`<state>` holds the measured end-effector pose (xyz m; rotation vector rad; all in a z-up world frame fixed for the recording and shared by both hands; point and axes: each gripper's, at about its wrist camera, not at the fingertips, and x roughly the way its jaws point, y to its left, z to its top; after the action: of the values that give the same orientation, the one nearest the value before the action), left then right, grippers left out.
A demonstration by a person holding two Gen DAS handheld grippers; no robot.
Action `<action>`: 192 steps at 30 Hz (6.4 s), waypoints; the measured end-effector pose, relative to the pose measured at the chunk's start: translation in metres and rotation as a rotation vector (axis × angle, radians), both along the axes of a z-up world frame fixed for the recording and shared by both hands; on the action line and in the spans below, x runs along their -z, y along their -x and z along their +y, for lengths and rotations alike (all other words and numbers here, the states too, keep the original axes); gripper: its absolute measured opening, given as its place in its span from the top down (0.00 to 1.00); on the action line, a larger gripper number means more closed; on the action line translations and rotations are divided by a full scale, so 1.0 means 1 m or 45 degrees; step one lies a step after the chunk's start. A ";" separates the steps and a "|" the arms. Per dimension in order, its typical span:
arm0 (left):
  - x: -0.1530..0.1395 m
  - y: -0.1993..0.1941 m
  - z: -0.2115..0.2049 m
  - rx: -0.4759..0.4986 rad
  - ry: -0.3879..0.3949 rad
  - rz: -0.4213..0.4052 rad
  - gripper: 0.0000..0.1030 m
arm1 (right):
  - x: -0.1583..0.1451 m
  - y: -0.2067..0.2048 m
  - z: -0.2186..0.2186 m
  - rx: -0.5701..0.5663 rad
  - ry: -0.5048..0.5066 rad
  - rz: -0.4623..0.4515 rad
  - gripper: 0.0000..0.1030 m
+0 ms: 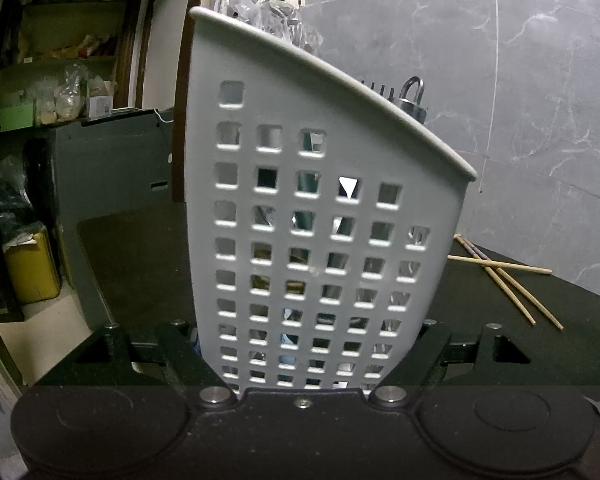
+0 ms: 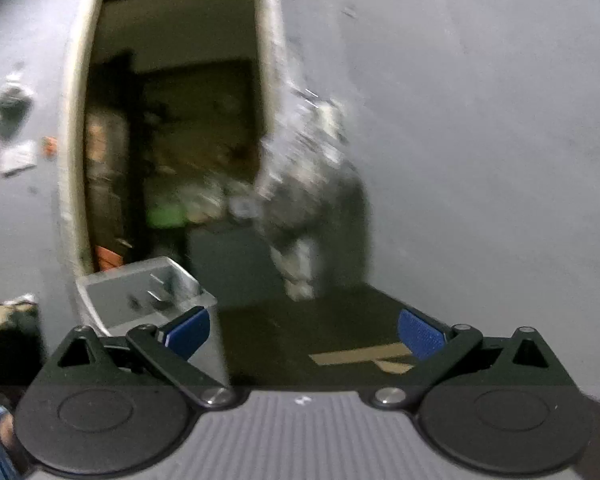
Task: Organize utensils
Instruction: 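Move the right gripper down over the silver spoon on the table, then close the right gripper on the silver spoon's handle, then lift the spoon with the right gripper toward the basket in the left tool, then lower the spoon into the white basket and open the right gripper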
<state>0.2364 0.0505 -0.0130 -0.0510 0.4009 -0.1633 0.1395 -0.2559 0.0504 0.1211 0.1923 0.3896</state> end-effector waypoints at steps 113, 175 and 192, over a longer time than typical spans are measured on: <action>0.006 -0.008 -0.001 0.006 -0.001 0.027 0.21 | 0.046 -0.171 0.060 -0.319 0.185 0.712 0.96; 0.012 -0.010 0.007 -0.002 0.059 0.028 0.22 | 0.072 -0.020 0.136 -0.414 1.169 0.118 0.92; 0.013 -0.010 0.008 -0.005 0.059 0.029 0.22 | 0.073 -0.041 0.137 -0.298 1.028 0.296 0.98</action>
<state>0.2469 0.0582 -0.0256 -0.0990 0.4201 -0.1684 0.1808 -0.1192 -0.0221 -0.6596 0.5816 0.5040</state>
